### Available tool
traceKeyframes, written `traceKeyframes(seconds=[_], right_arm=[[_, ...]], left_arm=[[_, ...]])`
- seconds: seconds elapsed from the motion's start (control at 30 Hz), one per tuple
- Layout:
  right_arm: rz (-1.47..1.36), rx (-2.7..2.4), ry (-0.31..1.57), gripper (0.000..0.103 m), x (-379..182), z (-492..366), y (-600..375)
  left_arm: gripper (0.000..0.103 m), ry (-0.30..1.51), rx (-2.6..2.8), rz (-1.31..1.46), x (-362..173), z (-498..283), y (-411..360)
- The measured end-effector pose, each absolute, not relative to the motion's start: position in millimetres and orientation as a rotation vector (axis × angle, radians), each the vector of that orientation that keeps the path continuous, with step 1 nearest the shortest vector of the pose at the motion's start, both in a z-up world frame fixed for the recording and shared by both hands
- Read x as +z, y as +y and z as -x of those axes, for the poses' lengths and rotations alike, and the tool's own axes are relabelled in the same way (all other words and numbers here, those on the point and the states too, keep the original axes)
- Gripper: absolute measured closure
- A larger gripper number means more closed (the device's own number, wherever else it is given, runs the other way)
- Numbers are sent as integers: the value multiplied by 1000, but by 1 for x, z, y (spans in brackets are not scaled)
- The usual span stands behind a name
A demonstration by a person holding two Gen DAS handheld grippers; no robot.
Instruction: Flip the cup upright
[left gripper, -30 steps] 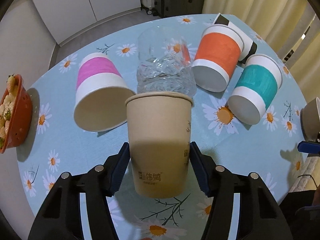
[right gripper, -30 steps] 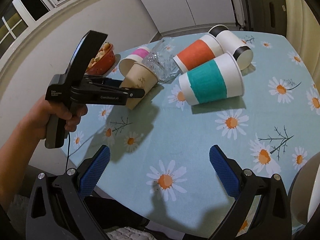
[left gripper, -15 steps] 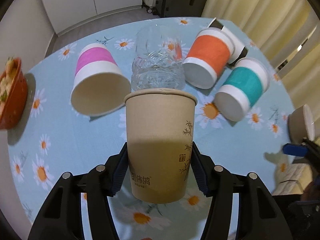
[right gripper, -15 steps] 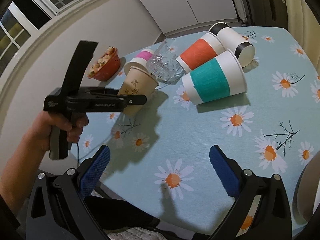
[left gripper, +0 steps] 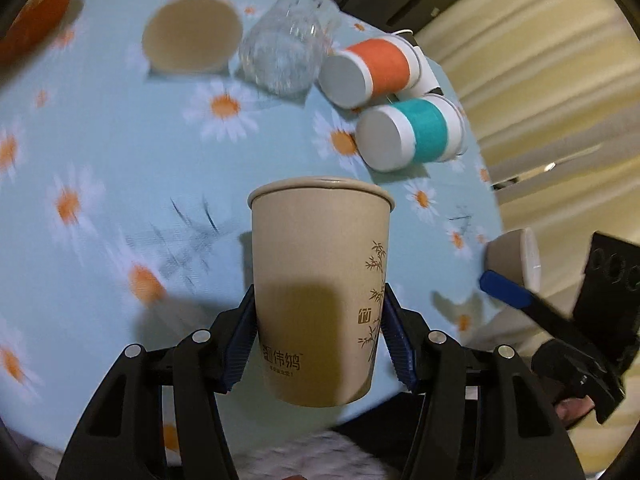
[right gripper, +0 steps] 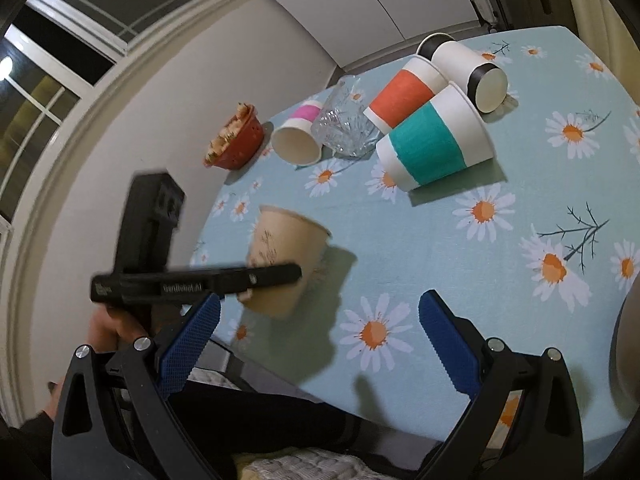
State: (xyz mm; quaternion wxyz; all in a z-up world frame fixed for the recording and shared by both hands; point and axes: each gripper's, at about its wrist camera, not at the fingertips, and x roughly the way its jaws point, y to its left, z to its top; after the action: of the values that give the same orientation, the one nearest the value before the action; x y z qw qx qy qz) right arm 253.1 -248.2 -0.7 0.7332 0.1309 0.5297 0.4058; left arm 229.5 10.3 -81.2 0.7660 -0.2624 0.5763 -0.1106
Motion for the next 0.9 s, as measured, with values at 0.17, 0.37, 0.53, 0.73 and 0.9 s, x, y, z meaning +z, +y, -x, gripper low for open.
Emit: traceKeyframes(seconds=[0.17, 0.37, 0.53, 0.73, 0.9], right_arm=[[-333, 899, 1176, 4, 0, -253, -255], [-316, 902, 1182, 4, -1, -251, -251], [-323, 903, 1181, 4, -2, -252, -253], [-323, 900, 1184, 4, -2, -251, -256], [-322, 902, 1188, 4, -3, -251, -255]], left_arm=[[47, 1235, -209, 642, -92, -216, 1], [47, 1197, -157, 677, -95, -205, -8], [47, 1185, -135, 697, -100, -202, -15], [42, 1173, -116, 647, -101, -202, -24], [35, 1153, -110, 599, -95, -203, -29]])
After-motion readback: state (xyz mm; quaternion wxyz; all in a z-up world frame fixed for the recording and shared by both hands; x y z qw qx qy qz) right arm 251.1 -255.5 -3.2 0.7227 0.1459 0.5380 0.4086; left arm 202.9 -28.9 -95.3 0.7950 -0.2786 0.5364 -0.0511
